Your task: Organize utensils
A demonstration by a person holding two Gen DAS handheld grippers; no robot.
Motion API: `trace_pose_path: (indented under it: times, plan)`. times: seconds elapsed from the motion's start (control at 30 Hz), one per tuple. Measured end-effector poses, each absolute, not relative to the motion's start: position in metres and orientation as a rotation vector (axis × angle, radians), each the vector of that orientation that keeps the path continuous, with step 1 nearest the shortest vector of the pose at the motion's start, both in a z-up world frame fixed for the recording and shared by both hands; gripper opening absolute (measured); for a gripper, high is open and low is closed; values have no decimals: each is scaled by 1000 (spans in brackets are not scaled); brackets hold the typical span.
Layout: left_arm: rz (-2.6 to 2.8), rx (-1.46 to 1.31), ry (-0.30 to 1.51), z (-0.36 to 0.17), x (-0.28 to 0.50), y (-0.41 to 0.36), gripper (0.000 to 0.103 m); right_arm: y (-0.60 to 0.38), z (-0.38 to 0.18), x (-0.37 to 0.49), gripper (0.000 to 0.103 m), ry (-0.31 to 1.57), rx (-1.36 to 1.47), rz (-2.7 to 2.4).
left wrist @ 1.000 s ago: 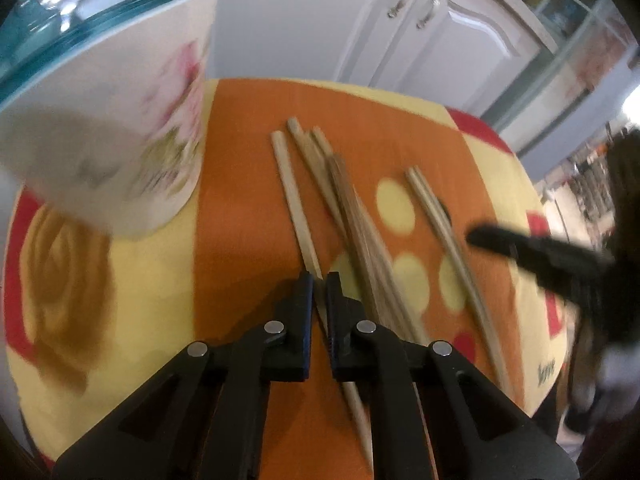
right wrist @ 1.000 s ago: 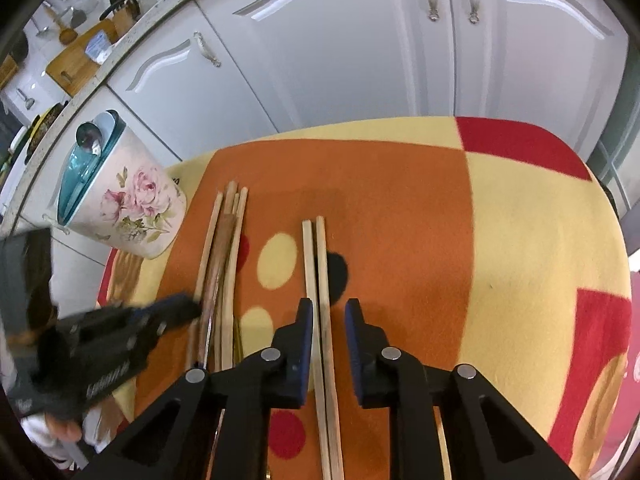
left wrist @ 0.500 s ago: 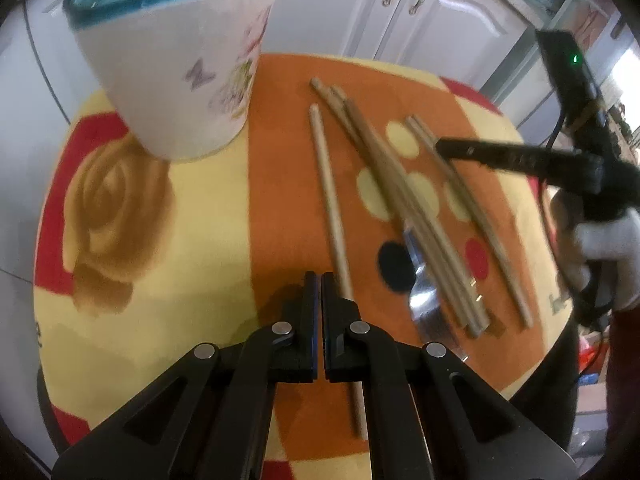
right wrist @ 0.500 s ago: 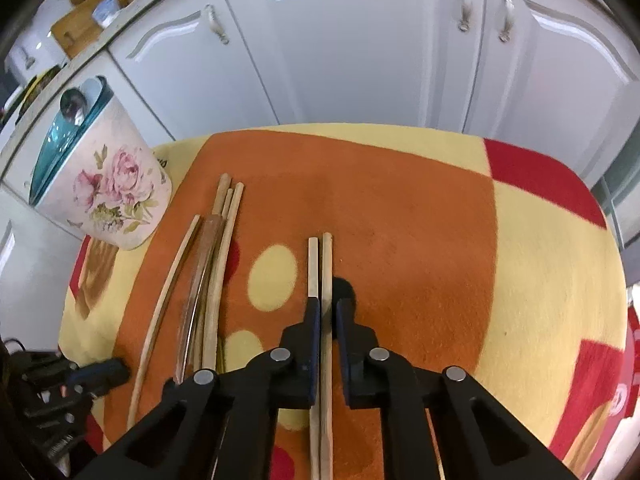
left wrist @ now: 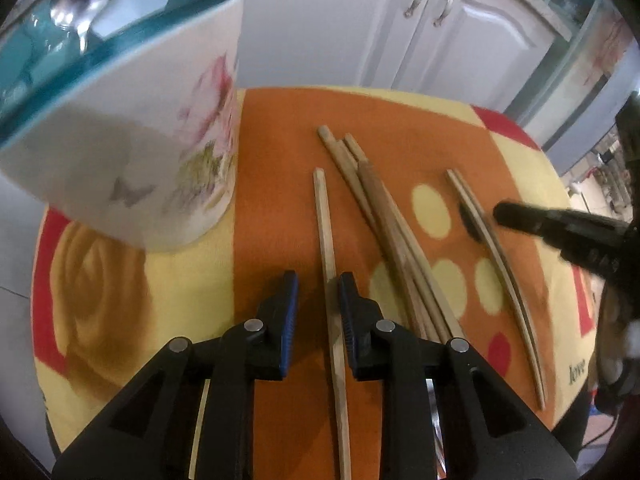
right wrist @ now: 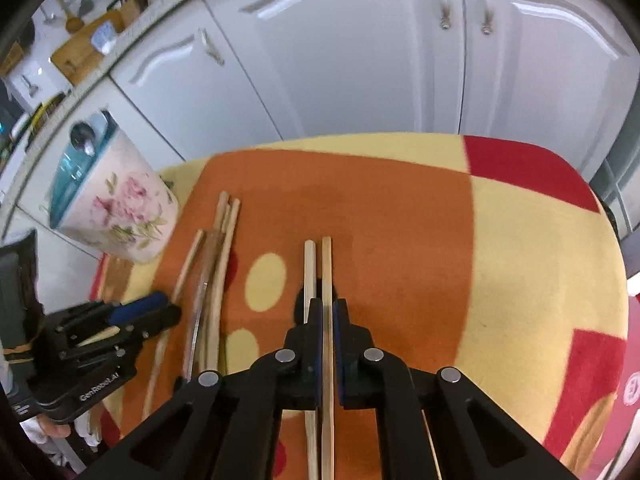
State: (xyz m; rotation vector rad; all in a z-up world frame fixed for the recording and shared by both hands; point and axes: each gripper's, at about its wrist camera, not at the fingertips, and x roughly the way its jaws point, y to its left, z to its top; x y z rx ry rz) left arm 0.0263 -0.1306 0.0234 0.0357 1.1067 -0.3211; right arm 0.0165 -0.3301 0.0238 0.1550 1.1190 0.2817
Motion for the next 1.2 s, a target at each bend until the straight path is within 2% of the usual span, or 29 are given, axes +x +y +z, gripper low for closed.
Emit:
trace_pose_path:
  times: [0.07, 0.17, 0.33, 0.4, 0.57, 0.9, 1.03, 1.2]
  plan:
    - [-328, 52, 1108, 23, 27, -134, 17, -326, 21, 20, 4, 1114, 148, 278]
    - [-340, 31, 1112, 22, 28, -132, 5, -328, 21, 31, 4, 1125, 165, 260]
    - [-361, 28, 1131, 23, 19, -127, 4, -324, 25, 30, 4, 1118, 58, 221]
    - [-368, 37, 1138, 24, 12, -124, 4, -330, 27, 28, 4, 1119, -17, 133]
    - [-390, 62, 1153, 28, -13, -112, 4, -355, 33, 21, 7, 1097, 188, 207]
    - [-362, 77, 1099, 43, 0, -106, 6, -317, 26, 27, 9, 1130, 119, 277]
    - [-355, 81, 1115, 38, 8, -110, 14, -314, 22, 25, 10, 1141, 38, 240]
    - [-371, 101, 1133, 28, 14, -125, 15, -303, 21, 24, 11, 1133, -10, 253]
